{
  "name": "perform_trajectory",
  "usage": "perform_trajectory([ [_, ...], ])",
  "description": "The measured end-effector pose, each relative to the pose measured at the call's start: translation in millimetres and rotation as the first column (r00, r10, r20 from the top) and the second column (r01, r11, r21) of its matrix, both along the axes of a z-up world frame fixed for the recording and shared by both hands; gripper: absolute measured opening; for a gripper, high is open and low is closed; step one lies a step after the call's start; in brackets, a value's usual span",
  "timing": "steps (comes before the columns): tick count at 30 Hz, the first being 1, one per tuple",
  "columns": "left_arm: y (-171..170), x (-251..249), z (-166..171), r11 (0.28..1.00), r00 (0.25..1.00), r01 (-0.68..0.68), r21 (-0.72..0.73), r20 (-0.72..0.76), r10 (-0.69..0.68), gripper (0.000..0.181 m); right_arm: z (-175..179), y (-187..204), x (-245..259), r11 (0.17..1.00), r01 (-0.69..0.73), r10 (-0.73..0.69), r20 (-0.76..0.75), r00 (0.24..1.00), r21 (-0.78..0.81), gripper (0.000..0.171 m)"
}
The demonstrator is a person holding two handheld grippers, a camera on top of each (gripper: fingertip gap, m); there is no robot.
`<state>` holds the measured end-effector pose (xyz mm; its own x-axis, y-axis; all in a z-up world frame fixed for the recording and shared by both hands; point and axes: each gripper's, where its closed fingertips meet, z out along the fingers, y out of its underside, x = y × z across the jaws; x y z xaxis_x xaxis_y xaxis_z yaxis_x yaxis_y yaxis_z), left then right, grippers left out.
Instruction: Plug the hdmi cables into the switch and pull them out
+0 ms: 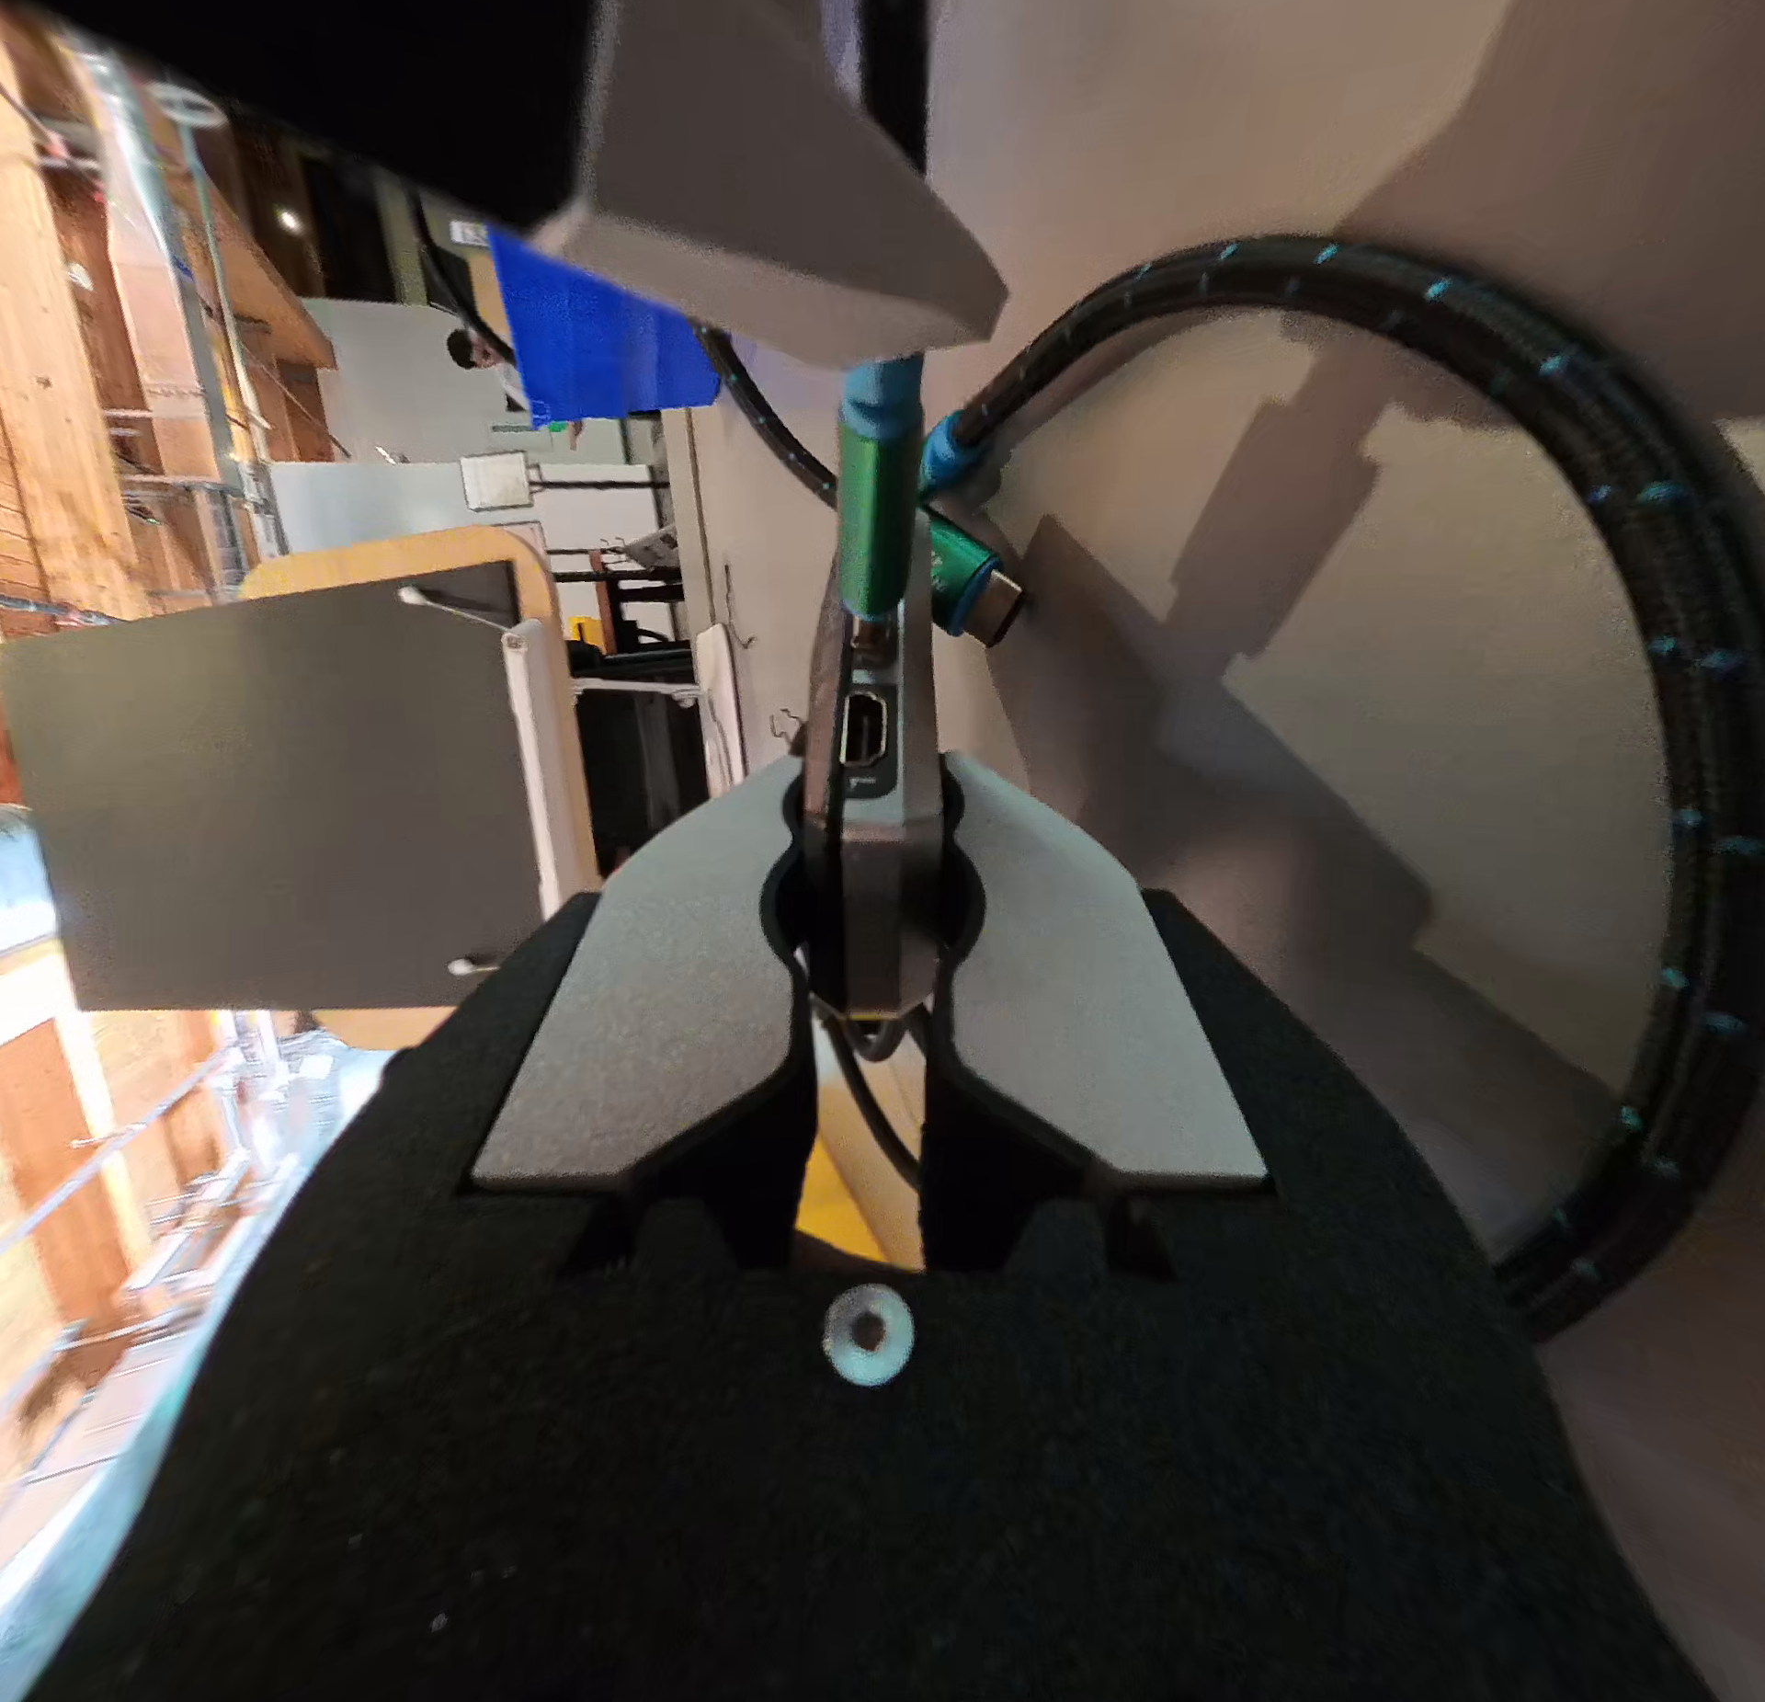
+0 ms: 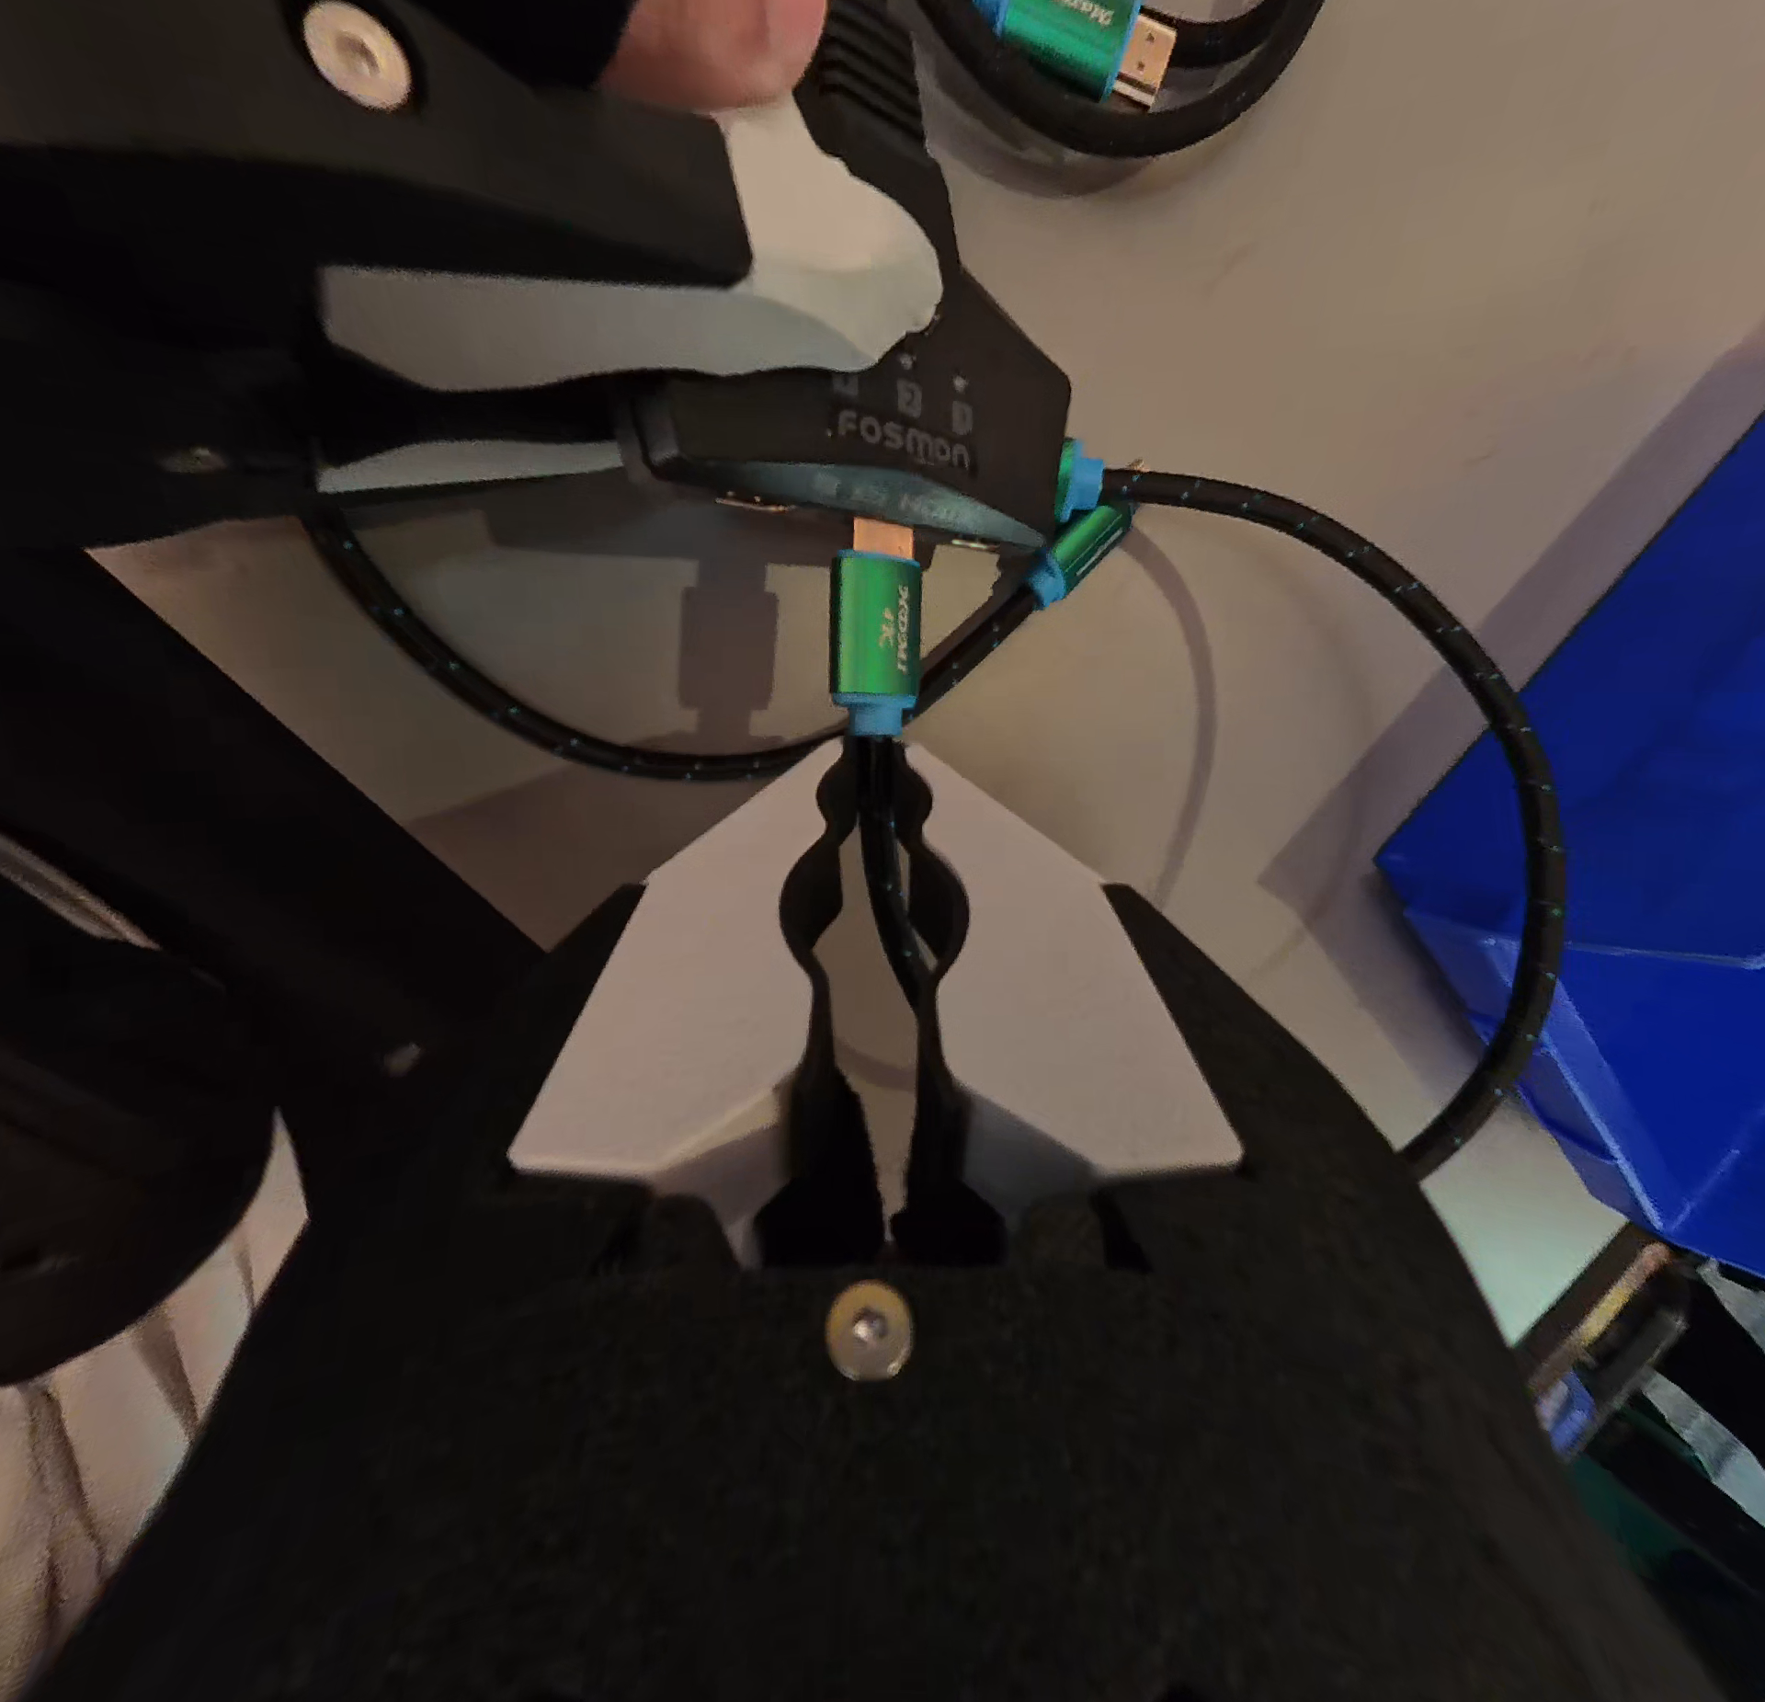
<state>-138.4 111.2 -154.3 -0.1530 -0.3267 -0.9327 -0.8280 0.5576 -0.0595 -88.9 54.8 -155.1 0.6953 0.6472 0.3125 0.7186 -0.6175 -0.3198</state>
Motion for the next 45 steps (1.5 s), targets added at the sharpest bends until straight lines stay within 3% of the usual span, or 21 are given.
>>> perform_trajectory([
  [3,-0.3,-1.8,-0.9,0.994,0.998,-0.008,-0.107,0.064,0.015,0.021,2.6,3.3,-2.1,0.999,-0.033,0.034,-0.032,0.999,0.022,0.005],
  [11,6.3,-5.1,1.0,0.98,0.989,-0.02,-0.198,0.141,0.049,0.022,11.8,15.1,-5.4,0.991,-0.065,0.08,-0.132,0.988,0.115,0.006],
  [15,18.8,-10.5,13.8,0.966,0.963,-0.049,-0.252,0.243,0.113,0.022,50.3,31.0,-6.5,0.952,0.009,0.077,-0.264,0.961,0.307,0.023],
  [18,28.6,-20.0,26.2,0.947,0.92,-0.069,-0.314,0.348,0.182,0.022,104.0,32.1,-12.1,0.871,0.083,0.158,-0.436,0.886,0.484,0.026],
  [20,34.4,-26.9,37.4,0.938,0.879,-0.077,-0.337,0.42,0.223,0.022,124.7,27.9,-14.6,0.843,0.141,0.213,-0.562,0.799,0.52,0.026],
  [23,37.5,-32.8,49.8,0.937,0.839,-0.079,-0.339,0.485,0.247,0.021,129.3,30.9,-14.3,0.842,0.259,0.233,-0.751,0.617,0.474,0.026],
  [25,35.8,-32.3,51.1,0.943,0.84,-0.073,-0.326,0.49,0.234,0.021,116.5,39.6,-12.4,0.822,0.315,0.234,-0.785,0.574,0.475,0.027],
  [28,31.8,-28.6,46.9,0.95,0.857,-0.069,-0.306,0.469,0.214,0.021,89.2,42.9,-35.8,0.882,0.246,0.199,-0.791,0.579,0.402,0.039],
  [33,23.3,-19.8,46.3,0.959,0.871,-0.041,-0.282,0.46,0.172,0.022,82.7,46.1,-45.2,0.877,0.231,0.204,-0.762,0.614,0.421,0.036],
  [37,17.5,-15.5,45.8,0.969,0.885,-0.021,-0.248,0.446,0.133,0.021,81.3,46.8,-41.3,0.876,0.244,0.197,-0.769,0.608,0.417,0.022],
  [45,14.3,-14.0,46.4,0.96,0.882,0.02,-0.279,0.456,0.114,0.021,80.3,43.9,-41.8,0.876,0.235,0.194,-0.755,0.626,0.42,0.02],
])
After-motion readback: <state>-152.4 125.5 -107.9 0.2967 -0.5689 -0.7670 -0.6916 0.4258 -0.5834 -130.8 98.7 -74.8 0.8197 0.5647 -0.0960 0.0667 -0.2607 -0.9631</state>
